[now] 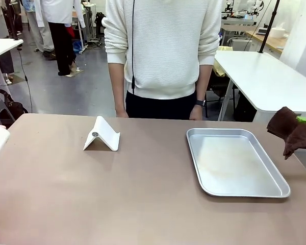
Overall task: Clean the surface of the table.
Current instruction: Return the Lint Roller and towel to their original positions.
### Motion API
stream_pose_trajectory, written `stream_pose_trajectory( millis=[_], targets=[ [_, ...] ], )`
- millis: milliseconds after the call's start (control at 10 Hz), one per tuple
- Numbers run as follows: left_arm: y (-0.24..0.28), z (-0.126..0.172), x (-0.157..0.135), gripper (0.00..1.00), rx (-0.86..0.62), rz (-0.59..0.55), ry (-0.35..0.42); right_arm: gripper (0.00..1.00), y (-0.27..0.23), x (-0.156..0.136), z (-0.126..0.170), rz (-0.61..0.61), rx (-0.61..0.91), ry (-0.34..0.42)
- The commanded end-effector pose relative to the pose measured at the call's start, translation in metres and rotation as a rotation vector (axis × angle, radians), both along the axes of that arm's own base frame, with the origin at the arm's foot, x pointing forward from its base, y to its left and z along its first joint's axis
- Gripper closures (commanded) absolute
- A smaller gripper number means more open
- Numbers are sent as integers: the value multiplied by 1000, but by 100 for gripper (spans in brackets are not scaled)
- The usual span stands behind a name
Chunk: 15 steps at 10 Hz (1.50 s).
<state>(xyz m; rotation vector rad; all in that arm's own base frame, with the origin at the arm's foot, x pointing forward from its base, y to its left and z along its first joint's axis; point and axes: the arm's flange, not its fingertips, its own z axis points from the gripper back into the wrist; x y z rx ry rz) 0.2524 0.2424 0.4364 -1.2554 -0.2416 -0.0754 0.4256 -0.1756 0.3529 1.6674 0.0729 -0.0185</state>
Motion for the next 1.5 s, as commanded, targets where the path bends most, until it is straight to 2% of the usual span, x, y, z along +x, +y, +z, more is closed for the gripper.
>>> stream_pose_trajectory(
  millis=[0,700,800,900,1000,1200,1400],
  targets=[
    [-3,2,-2,78,-5,6,-13,100,0,-2,3,12,6,-4],
    [-3,2,-2,78,-5,6,-13,100,0,-2,3,12,6,-4],
    [-3,2,-2,78,-5,6,-13,89,0,0,0,0,0,1],
    [0,0,0,78,0,0,0,89,8,6,1,-25,8,19],
    [-5,7,-7,78,0,30,-10,89,20,9,9,-30,7,7],
    [-34,41,-12,78,36,46,19,89,64,10,32,-28,-39,-3],
    [-81,80,-5,78,118,-15,35,89,121,18,55,-78,-89,-1]
  ],
)
